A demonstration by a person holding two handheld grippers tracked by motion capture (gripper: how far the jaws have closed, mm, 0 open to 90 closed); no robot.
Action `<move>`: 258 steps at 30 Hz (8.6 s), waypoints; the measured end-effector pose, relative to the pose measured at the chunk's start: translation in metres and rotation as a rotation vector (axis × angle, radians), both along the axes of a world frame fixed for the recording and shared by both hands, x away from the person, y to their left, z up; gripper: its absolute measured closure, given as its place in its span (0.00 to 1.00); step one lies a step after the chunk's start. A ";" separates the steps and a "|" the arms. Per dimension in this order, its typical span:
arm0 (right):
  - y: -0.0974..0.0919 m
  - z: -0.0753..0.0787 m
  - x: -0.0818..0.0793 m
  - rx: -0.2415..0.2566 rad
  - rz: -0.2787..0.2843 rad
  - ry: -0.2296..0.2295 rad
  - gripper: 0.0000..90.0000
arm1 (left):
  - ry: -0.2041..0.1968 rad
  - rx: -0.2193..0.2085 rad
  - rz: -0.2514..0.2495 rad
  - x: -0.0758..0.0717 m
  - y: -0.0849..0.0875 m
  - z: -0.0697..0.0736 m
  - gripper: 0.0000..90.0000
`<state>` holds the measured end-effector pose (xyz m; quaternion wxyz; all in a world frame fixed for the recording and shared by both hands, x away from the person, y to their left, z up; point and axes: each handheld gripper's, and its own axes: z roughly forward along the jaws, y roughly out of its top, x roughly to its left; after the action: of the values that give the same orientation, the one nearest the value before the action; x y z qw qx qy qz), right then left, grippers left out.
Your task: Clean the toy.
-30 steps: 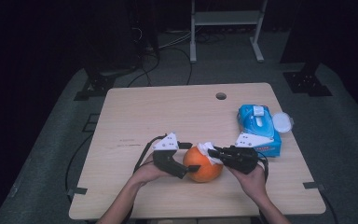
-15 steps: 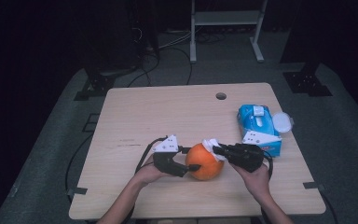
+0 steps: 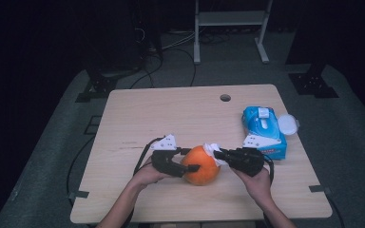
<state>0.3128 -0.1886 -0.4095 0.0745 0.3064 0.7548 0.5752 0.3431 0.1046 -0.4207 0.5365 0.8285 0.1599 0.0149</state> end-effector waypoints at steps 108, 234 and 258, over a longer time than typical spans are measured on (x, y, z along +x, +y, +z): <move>0.000 0.017 -0.012 -0.151 -0.021 -0.159 0.92 | -0.123 0.021 0.015 -0.021 -0.036 -0.011 0.26; -0.013 -0.002 0.001 -0.110 -0.022 -0.043 0.90 | -0.017 -0.010 0.008 -0.005 -0.006 -0.017 0.30; -0.020 0.003 0.004 -0.080 -0.028 -0.037 0.90 | -0.046 0.011 0.022 -0.013 -0.024 -0.013 0.29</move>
<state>0.3165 -0.2084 -0.4062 0.1084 0.3030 0.7714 0.5489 0.3297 0.0801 -0.4341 0.5351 0.8292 0.1566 0.0407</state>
